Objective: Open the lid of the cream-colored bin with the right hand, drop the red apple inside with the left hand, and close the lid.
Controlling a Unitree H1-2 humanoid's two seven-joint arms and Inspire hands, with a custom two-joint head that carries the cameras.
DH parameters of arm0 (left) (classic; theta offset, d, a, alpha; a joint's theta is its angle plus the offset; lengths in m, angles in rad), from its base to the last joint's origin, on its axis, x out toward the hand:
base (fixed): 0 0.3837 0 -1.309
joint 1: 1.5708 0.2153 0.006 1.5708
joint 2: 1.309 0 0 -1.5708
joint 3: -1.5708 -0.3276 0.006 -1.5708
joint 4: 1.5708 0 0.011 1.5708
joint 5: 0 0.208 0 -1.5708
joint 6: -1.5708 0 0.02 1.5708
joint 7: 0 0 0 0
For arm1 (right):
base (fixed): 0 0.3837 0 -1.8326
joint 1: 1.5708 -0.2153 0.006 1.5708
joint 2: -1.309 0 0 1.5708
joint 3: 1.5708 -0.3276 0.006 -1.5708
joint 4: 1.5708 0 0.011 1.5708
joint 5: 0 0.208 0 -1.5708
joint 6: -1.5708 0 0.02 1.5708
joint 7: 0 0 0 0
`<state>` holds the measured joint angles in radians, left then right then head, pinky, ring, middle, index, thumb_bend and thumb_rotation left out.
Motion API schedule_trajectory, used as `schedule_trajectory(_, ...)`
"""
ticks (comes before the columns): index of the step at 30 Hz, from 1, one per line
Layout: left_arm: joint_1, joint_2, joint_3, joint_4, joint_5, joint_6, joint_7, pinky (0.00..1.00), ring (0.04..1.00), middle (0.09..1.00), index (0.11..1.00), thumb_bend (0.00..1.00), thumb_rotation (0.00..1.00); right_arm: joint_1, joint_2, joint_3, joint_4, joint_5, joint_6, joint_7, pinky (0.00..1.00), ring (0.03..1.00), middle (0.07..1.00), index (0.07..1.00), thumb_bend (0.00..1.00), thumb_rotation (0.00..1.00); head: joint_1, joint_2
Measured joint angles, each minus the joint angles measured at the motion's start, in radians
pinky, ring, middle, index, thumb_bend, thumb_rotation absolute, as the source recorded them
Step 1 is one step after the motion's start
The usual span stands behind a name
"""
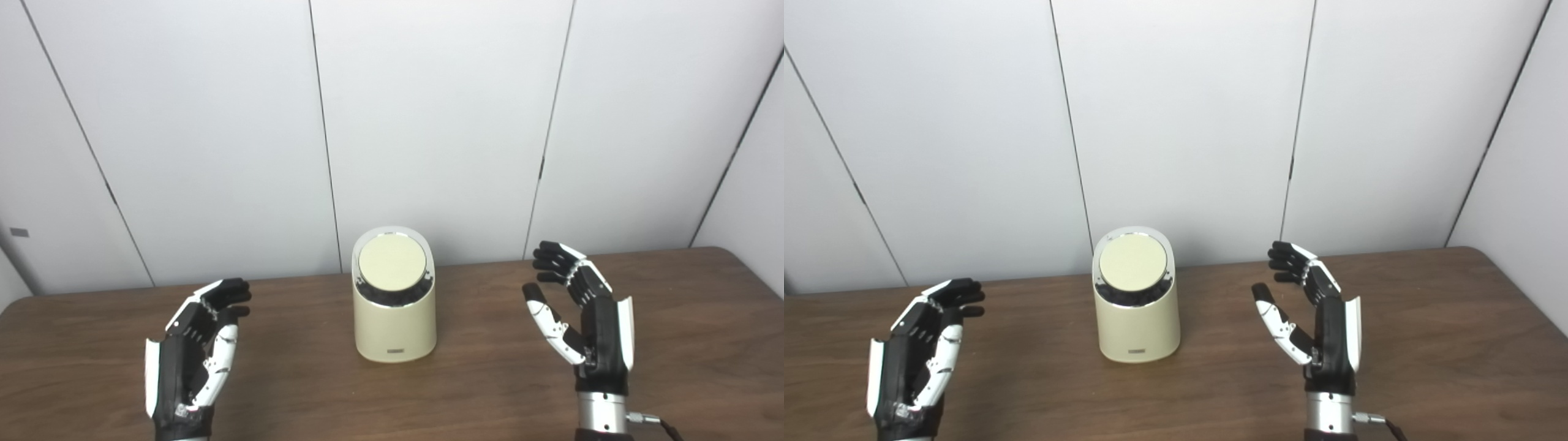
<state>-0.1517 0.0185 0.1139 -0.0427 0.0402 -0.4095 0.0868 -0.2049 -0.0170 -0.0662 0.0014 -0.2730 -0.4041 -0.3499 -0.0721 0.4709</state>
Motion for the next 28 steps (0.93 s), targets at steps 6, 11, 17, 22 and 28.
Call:
schedule_trajectory(6, 0.000, -0.008, 0.002, -0.001, -0.003, 0.003, 0.015, 0.61, 0.670, 0.684, 0.670, 0.27, 0.36, 0.000, 0.001, -0.004, -0.002, 0.012, 0.001, 0.001, 0.60, 0.661, 0.683, 0.699, 0.27, 0.32, 0.003, -0.002)
schedule_trajectory(11, -0.001, -0.008, 0.002, -0.001, -0.005, 0.003, 0.016, 0.61, 0.672, 0.689, 0.674, 0.28, 0.39, 0.000, 0.001, -0.005, -0.002, 0.013, 0.001, 0.001, 0.60, 0.659, 0.680, 0.692, 0.28, 0.31, 0.002, 0.000)
schedule_trajectory(17, -0.001, -0.008, 0.002, -0.001, -0.008, 0.003, 0.017, 0.60, 0.671, 0.688, 0.672, 0.28, 0.40, 0.000, 0.001, -0.005, -0.002, 0.012, 0.001, 0.002, 0.59, 0.658, 0.679, 0.691, 0.26, 0.29, -0.002, -0.002)
schedule_trajectory(22, -0.002, -0.008, 0.001, -0.001, -0.015, 0.003, 0.016, 0.60, 0.671, 0.686, 0.669, 0.28, 0.38, 0.000, 0.001, -0.005, 0.002, 0.009, 0.001, 0.001, 0.59, 0.654, 0.674, 0.686, 0.28, 0.32, -0.003, -0.002)
schedule_trajectory(28, -0.002, -0.006, 0.000, 0.000, -0.021, 0.003, 0.016, 0.60, 0.671, 0.686, 0.671, 0.28, 0.38, -0.003, -0.003, -0.006, 0.026, -0.005, -0.003, -0.001, 0.59, 0.658, 0.678, 0.689, 0.30, 0.41, -0.002, -0.002)
